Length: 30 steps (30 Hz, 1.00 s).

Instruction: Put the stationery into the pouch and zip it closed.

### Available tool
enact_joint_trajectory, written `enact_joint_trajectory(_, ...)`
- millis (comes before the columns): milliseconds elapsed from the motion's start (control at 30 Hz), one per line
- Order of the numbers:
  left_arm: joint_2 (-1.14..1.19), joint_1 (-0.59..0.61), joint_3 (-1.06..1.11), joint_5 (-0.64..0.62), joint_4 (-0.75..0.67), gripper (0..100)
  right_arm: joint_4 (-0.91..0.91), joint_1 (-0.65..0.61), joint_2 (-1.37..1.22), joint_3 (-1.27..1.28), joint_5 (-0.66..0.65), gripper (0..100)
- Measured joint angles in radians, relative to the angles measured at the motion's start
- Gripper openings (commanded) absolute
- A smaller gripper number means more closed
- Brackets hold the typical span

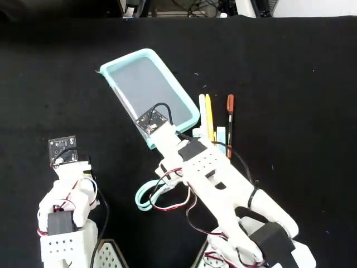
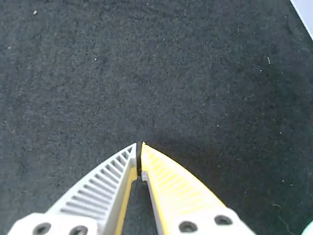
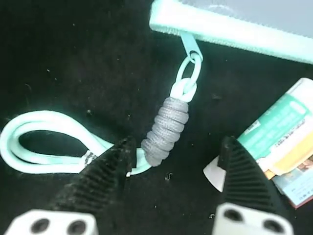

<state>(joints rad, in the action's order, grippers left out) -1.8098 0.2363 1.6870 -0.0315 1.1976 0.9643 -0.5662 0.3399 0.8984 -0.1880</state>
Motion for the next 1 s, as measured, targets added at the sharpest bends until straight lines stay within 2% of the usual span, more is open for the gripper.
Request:
enact_joint_trajectory(133, 0.000, 0.000, 0.000, -0.002, 0.000, 3, 0.000, 0.000, -0.043, -0.035, 0.000, 25.1)
enact_joint_trajectory(333, 0.000, 0.000, 0.000, -0.002, 0.000, 3, -0.002, 0.000, -0.239, -0.123, 0.000, 24.2)
enact_joint_trajectory(400, 0.000, 0.000, 0.000, -0.002, 0.000, 3, -0.002, 0.000, -0.299, -0.153, 0.000, 17.7)
enact_joint_trajectory(500, 0.000, 0.000, 0.000, -0.002, 0.000, 3, -0.002, 0.005, -0.341, -0.184, 0.000, 1.2)
enact_joint_trajectory(833, 0.000, 0.000, 0.000, -0.002, 0.000, 3, 0.021, 0.002, -0.307, -0.218, -0.005, 21.6)
enact_joint_trajectory(1000, 0.000, 0.000, 0.000, -0.002, 0.000, 3, 0.015, 0.002, -0.302, -0.227, -0.005, 22.1)
